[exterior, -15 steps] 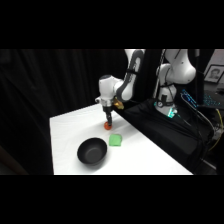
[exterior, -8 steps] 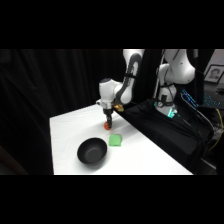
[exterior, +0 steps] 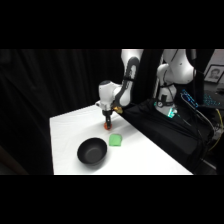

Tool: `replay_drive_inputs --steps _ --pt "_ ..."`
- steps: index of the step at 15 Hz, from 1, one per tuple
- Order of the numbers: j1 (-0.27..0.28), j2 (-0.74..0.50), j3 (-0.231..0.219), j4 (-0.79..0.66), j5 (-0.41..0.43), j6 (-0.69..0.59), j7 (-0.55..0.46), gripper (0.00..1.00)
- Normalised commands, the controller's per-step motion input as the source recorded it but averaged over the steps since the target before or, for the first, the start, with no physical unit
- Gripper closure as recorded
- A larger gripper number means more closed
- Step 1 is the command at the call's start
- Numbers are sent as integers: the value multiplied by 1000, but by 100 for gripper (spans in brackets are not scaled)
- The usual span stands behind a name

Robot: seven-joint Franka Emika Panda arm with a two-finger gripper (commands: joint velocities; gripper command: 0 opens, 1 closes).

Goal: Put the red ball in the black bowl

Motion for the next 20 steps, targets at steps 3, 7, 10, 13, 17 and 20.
replay_drive_inputs --steps 3,7,10,13,17,20 --pt "-38 67 20 67 46 120 -58 60" --pt "37 -71 -57 -17 -42 31 -26 92" --pt "30 -250 -29 -99 -55 -135 -80 100" --pt "-2 -436 15 -138 -53 -354 -154 96" --pt "34 -502 -46 -122 -134 -414 -97 96" --pt "47 -420 -83 -35 -208 -388 -28 96"
